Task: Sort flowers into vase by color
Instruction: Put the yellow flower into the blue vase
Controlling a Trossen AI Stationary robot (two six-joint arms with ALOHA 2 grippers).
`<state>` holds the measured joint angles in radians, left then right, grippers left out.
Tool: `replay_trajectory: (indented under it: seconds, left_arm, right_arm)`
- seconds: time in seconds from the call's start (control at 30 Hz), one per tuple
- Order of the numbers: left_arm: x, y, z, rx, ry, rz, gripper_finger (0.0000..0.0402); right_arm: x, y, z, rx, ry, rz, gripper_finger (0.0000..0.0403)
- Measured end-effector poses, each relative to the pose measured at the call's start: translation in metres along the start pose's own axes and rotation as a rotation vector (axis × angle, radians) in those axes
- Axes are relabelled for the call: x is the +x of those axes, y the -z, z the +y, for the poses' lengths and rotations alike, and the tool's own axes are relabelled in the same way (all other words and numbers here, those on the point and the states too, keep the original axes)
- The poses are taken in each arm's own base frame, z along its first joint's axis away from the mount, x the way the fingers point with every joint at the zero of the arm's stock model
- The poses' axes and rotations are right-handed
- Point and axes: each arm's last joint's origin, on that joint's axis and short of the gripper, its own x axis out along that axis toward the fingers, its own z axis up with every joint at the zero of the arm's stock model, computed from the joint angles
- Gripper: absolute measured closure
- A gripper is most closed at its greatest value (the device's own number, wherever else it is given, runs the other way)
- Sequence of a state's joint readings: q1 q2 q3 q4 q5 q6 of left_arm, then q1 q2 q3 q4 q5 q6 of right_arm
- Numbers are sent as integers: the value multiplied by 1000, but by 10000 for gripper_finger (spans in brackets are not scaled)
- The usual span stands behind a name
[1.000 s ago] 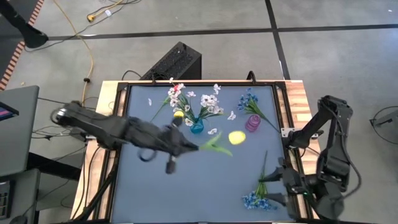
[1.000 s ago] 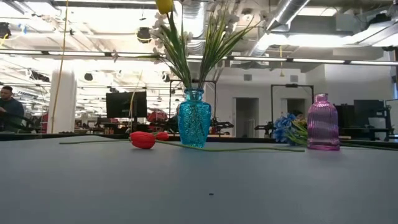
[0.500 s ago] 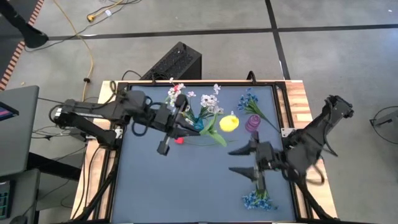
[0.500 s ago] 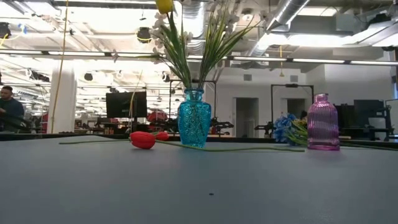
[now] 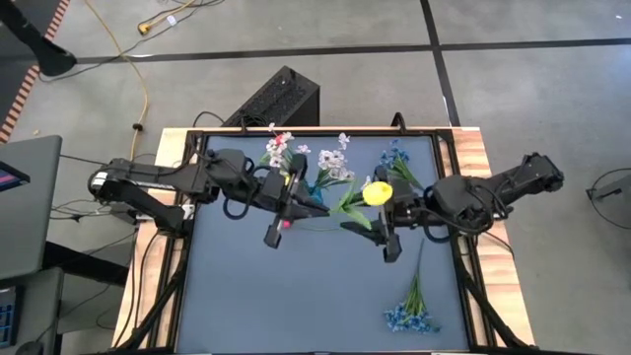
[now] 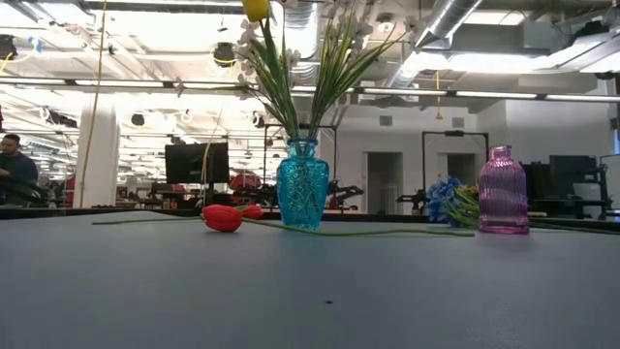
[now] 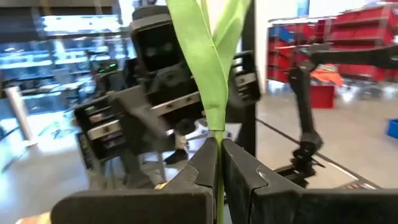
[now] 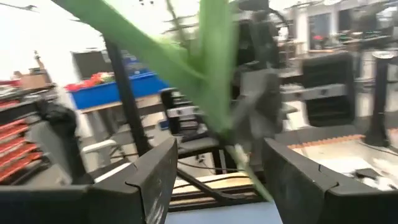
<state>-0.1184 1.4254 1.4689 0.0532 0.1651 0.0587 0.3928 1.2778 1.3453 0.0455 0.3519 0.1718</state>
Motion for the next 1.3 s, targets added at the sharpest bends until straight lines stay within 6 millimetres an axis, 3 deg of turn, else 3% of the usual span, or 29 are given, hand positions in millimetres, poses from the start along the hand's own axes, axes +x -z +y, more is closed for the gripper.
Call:
replay_trajectory:
  seconds: [0.17, 0.4, 1.03, 1.17, 1.3]
  left_arm:
    - [0, -1, 2, -45, -79, -9, 401]
    - [0, -1, 0, -70, -139, -5, 401]
    - [0, -1, 0, -92, -253, -3, 401]
    - [0, -1, 0, -91, -259, -4, 401]
    - [0, -1, 0, -91, -281, -3, 401]
  right_arm:
    - [1, 0, -1, -15, -50, 12, 145]
    - [2, -1, -6, -58, 57, -7, 145]
    - [6, -11, -16, -130, 93, -99, 147]
    - [7, -12, -19, -133, 102, -104, 175]
    - [7, -13, -23, -132, 116, -112, 228]
